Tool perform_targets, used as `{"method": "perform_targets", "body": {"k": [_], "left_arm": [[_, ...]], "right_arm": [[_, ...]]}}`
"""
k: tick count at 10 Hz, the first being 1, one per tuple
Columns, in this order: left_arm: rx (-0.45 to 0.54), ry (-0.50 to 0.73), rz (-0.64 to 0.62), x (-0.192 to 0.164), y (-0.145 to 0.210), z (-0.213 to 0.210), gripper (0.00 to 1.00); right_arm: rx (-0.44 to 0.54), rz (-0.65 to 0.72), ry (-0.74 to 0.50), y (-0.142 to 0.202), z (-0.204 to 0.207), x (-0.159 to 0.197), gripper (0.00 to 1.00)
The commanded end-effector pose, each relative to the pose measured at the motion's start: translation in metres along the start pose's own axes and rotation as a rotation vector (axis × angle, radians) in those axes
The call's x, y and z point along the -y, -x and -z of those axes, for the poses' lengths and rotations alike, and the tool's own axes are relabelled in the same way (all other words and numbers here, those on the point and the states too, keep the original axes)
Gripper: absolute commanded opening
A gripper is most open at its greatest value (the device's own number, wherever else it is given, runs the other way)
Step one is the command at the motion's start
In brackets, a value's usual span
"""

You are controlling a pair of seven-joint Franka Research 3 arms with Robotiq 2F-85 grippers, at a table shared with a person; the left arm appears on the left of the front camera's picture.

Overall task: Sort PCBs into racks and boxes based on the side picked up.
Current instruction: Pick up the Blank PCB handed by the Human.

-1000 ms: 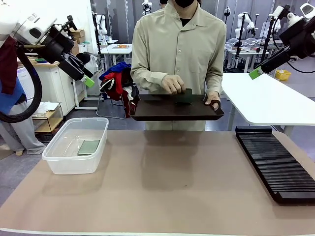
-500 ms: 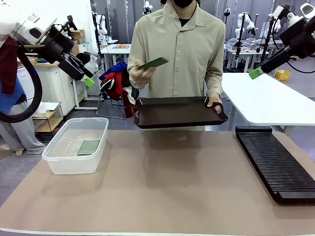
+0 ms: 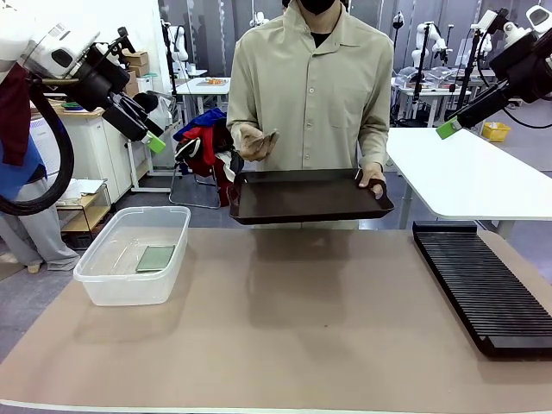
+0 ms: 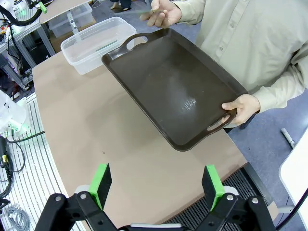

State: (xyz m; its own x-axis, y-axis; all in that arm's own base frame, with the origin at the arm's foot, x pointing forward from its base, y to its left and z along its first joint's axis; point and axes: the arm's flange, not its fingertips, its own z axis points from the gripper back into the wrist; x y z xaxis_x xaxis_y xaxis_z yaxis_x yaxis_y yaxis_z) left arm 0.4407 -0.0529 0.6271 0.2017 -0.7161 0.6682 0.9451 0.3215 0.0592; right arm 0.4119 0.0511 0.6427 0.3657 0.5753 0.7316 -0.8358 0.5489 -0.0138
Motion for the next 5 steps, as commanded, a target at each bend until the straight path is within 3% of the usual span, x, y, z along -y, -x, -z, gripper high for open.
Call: {"method": "perform_targets", "body": {"k": [1,5], "left_arm": [[0.001,-0.001,0.002,0.0009,-0.0001,-0.0009,1.00],[0.001,-0.001,0.002,0.0009,-0.0001,-0.0009,1.00]], "right_arm": [[0.008,-0.001,-0.003,0.0003,0.0016,0.0000,1.00],[0.008,-0.001,-0.003,0.0003,0.0016,0.0000,1.00]]}}
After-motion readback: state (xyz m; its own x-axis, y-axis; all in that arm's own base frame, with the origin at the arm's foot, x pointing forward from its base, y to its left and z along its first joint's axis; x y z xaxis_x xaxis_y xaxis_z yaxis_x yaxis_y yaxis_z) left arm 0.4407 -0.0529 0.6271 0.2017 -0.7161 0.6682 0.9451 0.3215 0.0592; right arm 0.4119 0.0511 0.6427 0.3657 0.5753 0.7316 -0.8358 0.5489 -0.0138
